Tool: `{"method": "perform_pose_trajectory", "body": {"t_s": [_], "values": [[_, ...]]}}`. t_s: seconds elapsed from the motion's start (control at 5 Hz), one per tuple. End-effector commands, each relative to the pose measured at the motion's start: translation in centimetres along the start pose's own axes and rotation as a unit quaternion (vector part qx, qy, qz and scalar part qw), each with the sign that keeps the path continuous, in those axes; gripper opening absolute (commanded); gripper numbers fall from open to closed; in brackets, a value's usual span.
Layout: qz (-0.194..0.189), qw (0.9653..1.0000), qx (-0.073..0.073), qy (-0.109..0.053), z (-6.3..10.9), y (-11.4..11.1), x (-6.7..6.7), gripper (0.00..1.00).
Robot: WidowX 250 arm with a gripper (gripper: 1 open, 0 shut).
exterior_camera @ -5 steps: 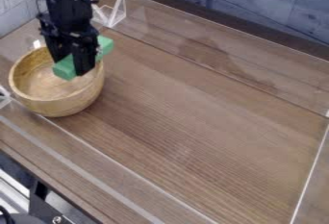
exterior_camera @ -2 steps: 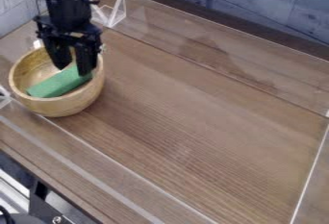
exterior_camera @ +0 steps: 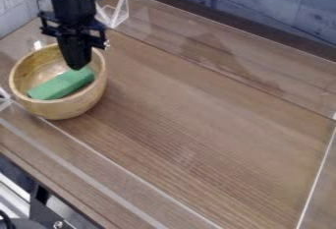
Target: Put green stick into wooden bowl
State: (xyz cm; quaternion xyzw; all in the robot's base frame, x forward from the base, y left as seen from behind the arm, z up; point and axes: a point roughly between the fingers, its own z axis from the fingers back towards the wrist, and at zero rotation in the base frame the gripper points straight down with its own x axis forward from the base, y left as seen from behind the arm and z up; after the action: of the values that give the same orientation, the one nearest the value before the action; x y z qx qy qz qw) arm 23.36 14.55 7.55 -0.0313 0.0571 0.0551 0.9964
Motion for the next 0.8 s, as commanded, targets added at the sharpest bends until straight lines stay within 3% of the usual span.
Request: {"method": "perform_pose_trajectory", "body": {"t_s": [0.0, 0.2, 0.4, 0.6], "values": [[-0.001, 0.9998, 0.009, -0.017, 1.5, 1.1, 0.9, 0.00], [0.005, 0.9998, 0.008, -0.016, 1.7, 2.1, 1.1, 0.00], [0.027, 0.9995, 0.005, -0.015, 1.2, 1.2, 0.9, 0.00], [0.022, 0.9996, 0.001, -0.017, 2.0, 0.8, 0.8, 1.00]]}}
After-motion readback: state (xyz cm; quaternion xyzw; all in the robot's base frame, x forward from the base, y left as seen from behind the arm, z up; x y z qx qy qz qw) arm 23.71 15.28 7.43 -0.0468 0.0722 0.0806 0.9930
